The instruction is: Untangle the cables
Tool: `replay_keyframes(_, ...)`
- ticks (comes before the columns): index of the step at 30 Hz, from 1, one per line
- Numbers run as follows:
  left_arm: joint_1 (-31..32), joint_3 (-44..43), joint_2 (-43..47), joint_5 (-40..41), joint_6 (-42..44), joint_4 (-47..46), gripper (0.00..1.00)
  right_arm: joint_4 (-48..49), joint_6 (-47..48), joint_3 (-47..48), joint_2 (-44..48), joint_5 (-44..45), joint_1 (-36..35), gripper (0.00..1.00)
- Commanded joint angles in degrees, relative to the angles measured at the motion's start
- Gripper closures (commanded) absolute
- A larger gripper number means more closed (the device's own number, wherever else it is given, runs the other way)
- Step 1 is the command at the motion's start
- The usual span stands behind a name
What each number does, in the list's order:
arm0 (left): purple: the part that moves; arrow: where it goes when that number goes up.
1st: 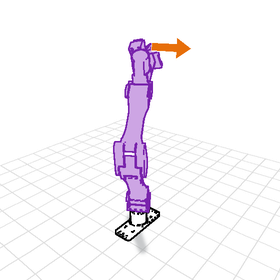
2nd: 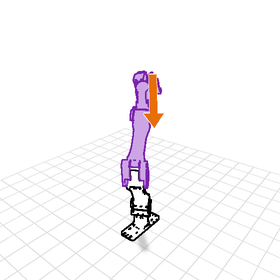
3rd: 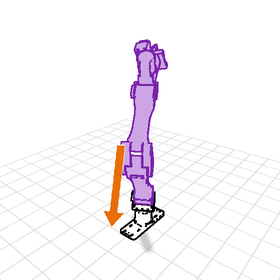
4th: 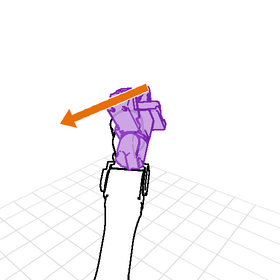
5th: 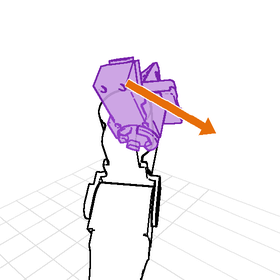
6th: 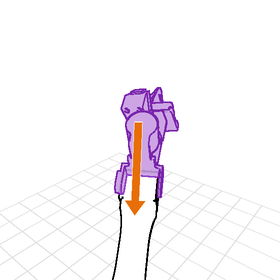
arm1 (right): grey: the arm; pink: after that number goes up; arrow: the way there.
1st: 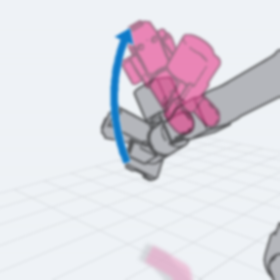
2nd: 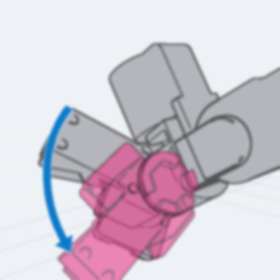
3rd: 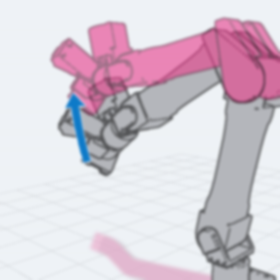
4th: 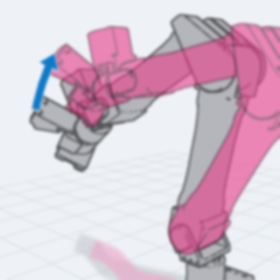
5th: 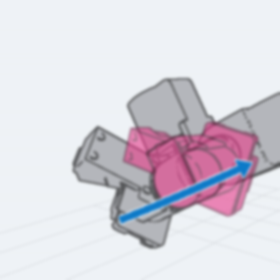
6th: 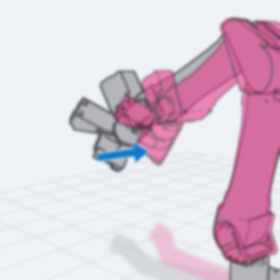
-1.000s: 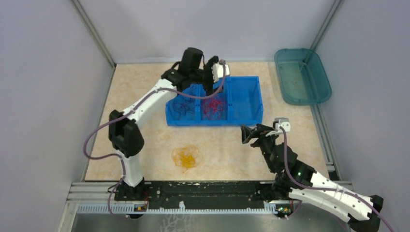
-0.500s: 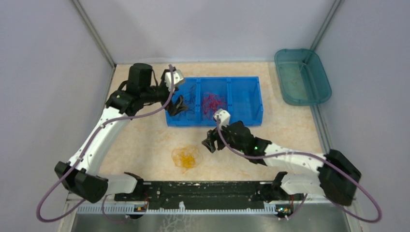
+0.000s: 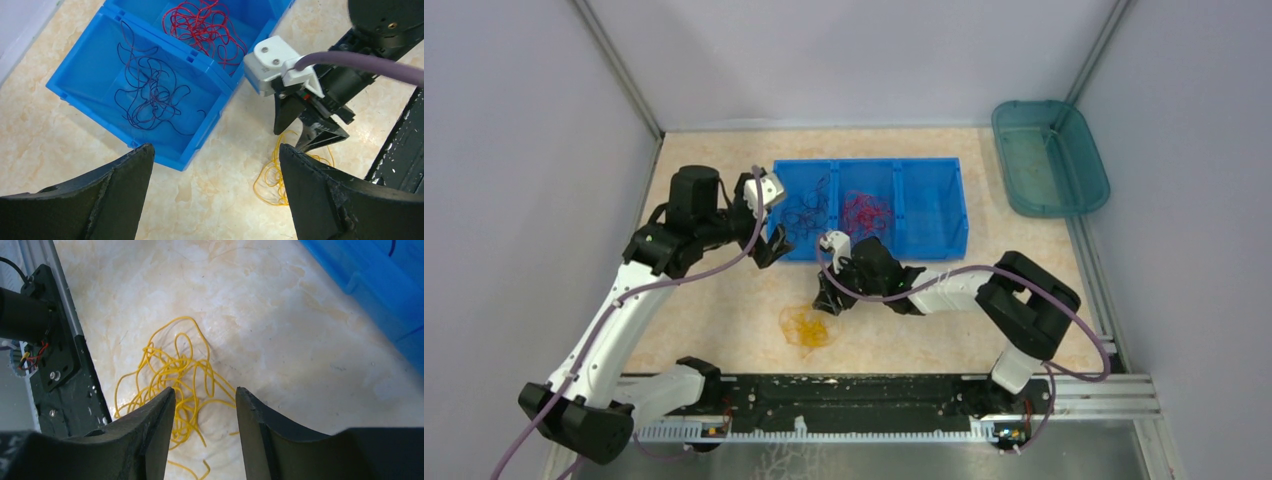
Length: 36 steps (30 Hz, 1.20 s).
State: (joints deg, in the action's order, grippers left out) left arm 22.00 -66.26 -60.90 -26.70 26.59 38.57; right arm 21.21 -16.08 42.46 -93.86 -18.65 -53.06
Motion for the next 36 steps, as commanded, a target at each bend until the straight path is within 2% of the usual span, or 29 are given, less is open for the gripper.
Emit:
replay_keyframes(1, -0.31, 1.41, 0.38, 1.40, -0.44, -0.86, 0.00, 4.92, 0.65, 4.67, -3.97, -2.69, 0.36, 0.54)
replay_keyframes(11, -0.37, 0.88, 0.35, 1.60, 0.11, -1.67, 0.00, 5.60, -0.36, 5.15, -5.37, -2.88, 0.32, 0.72)
replay_keyframes(12, -0.30, 0.80, 0.27, 1.40, 0.12, -1.73, 0.00, 5.68, -0.38, 5.05, -4.96, -2.80, 0.32, 0.78)
replay_keyframes(14, -0.31, 0.50, -0.10, 0.75, 0.16, -1.63, 0.00, 5.90, -0.36, 5.11, -4.01, -3.27, 0.32, 0.97)
replay_keyframes(15, -0.31, 0.31, -0.28, 0.28, 0.42, -1.29, 0.00, 5.61, -0.36, 5.36, -3.41, -3.72, 0.29, 1.00)
replay_keyframes(21, -0.34, -0.14, -0.35, -4.12, 3.07, 1.89, 0.00, 6.11, -0.49, 4.72, 4.95, -5.02, 0.32, 1.00)
replay_keyframes(29, -0.33, 5.61, 2.27, -11.65, 9.98, 5.22, 0.01, 10.83, -3.86, 2.09, 15.67, -7.14, 0.30, 1.00)
replay_keyframes(32, -0.30, 7.46, 2.34, -14.19, 10.22, 5.20, 0.06, 12.73, -6.06, 1.09, 17.92, -7.95, 0.32, 1.00)
replay_keyframes(36, -0.34, 8.87, 2.85, -20.02, 11.09, 5.64, 0.18, 13.42, -7.21, 0.62, 19.72, -7.82, 0.37, 1.00)
